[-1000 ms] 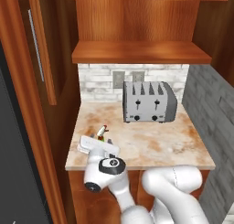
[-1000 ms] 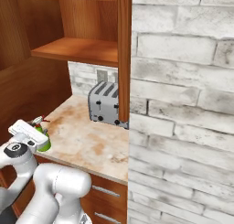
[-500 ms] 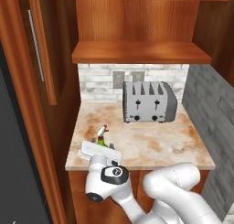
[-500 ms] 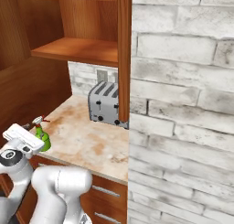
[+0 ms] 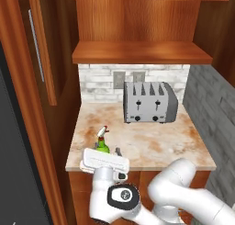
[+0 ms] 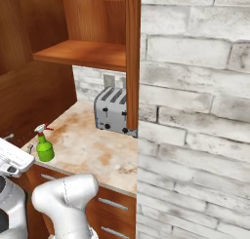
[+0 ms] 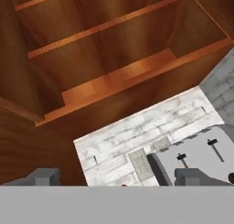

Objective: Move the cutting board and knife to the sink. Then move spray from the cabinet to the counter.

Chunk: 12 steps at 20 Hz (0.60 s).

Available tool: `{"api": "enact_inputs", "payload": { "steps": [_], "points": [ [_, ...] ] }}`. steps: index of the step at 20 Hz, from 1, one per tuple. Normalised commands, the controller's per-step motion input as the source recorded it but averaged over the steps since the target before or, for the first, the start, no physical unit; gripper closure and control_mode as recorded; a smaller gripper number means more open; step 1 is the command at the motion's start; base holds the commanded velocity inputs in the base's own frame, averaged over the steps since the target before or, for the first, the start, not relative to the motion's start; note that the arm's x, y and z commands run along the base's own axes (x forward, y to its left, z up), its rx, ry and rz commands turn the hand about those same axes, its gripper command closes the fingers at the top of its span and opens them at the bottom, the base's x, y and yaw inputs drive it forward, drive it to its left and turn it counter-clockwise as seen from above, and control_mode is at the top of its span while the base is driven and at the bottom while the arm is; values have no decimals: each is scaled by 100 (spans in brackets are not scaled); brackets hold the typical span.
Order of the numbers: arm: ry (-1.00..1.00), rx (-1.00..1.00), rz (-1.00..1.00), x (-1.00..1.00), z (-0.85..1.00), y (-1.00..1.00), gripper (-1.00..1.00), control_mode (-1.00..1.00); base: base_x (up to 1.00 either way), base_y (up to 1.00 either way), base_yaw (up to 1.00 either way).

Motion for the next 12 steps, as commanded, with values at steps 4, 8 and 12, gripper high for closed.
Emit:
{"api": "enact_inputs", "payload": {
  "steps": [4,8,12],
  "points": [
    [-27,12,-3,-13,100,-27,-100,-100,0,0,0],
    [-28,16,-6,0,100,-39,-100,-100,0,0,0],
    [-31,17,-3,-25,100,-32,-100,-100,0,0,0]
  ]
}}
